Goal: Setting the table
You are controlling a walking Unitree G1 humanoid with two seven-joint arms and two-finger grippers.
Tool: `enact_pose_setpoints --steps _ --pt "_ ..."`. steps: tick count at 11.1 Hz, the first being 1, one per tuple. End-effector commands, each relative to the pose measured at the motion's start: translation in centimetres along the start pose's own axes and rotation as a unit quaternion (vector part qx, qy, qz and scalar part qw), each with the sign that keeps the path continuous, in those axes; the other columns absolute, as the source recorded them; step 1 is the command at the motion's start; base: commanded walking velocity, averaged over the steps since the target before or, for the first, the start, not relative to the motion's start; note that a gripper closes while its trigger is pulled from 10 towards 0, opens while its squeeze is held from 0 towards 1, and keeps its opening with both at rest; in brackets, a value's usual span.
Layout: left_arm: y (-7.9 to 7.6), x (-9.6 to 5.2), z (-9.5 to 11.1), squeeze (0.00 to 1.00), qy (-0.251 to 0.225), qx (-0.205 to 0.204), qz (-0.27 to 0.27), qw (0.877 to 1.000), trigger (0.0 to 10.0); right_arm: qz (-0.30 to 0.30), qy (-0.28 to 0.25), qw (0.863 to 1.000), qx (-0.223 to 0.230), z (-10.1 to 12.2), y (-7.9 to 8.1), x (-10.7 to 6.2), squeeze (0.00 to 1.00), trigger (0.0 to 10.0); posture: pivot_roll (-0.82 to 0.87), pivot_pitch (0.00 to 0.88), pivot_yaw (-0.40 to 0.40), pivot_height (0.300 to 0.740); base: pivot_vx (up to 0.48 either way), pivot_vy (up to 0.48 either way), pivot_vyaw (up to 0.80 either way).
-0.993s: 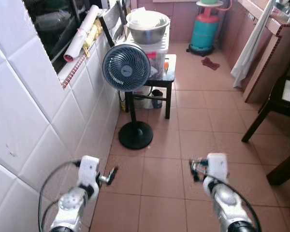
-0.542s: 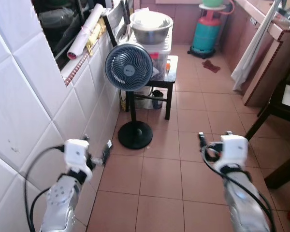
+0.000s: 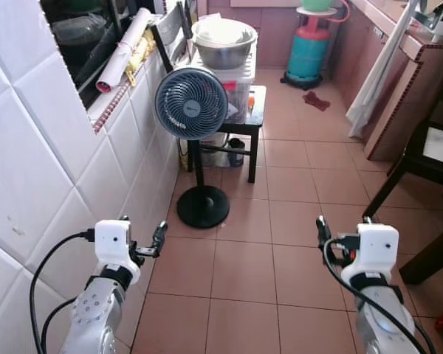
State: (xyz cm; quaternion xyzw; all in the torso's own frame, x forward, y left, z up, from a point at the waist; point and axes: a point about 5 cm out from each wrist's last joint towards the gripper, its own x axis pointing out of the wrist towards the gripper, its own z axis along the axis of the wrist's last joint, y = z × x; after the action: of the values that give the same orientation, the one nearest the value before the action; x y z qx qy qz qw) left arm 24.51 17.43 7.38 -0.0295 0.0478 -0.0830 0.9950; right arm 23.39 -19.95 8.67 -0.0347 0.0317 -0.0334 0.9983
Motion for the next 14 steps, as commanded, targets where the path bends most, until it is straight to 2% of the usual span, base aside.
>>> enact_pose_setpoints --steps 1,3,7,8,10,12,14 --pt "-1.0 -0.5 0.3 0.00 0.006 0.016 -0.024 1.000 10.0 0.006 -0.002 1.000 -0.002 0.8 -0.3 -0.3 0.00 10.0 -0.03 0.000 0.048 0.740 0.000 0.000 0.00" --pt "-0.7 -1.0 0.4 0.00 0.015 0.018 -0.025 0.999 10.0 0.011 0.004 1.000 -0.001 1.2 -0.4 -0.6 0.00 10.0 -0.04 0.000 0.051 0.740 0.000 0.000 0.00" --pt "-0.7 -1.1 1.0 0.00 0.014 0.043 -0.035 0.998 10.0 0.036 0.011 0.999 0.011 1.5 1.2 0.0 0.00 10.0 0.03 0.000 0.015 0.740 0.000 0.000 0.00" --pt "-0.4 -1.0 1.6 0.00 0.011 0.024 -0.009 1.000 10.0 0.048 0.016 0.998 0.031 1.9 2.0 0.3 0.00 10.0 0.03 0.000 0.025 0.740 0.000 0.000 0.00" --pt "-0.8 -0.7 1.4 0.00 0.014 0.024 -0.008 1.000 10.0 0.038 0.017 0.999 0.026 1.9 1.7 0.7 0.00 10.0 0.03 0.000 0.023 0.740 0.000 0.000 0.00" --pt "-1.8 -0.2 1.8 0.00 0.002 0.030 -0.026 0.999 10.0 0.030 0.019 0.999 0.024 2.0 1.5 0.7 0.00 10.0 0.02 0.000 0.021 0.740 0.000 0.000 0.00" --pt "-1.8 0.1 1.8 0.00 -0.001 0.022 -0.014 1.000 10.0 0.043 0.017 0.999 0.010 2.0 1.8 0.7 0.00 10.0 0.01 0.000 0.032 0.740 0.000 0.000 -0.74"
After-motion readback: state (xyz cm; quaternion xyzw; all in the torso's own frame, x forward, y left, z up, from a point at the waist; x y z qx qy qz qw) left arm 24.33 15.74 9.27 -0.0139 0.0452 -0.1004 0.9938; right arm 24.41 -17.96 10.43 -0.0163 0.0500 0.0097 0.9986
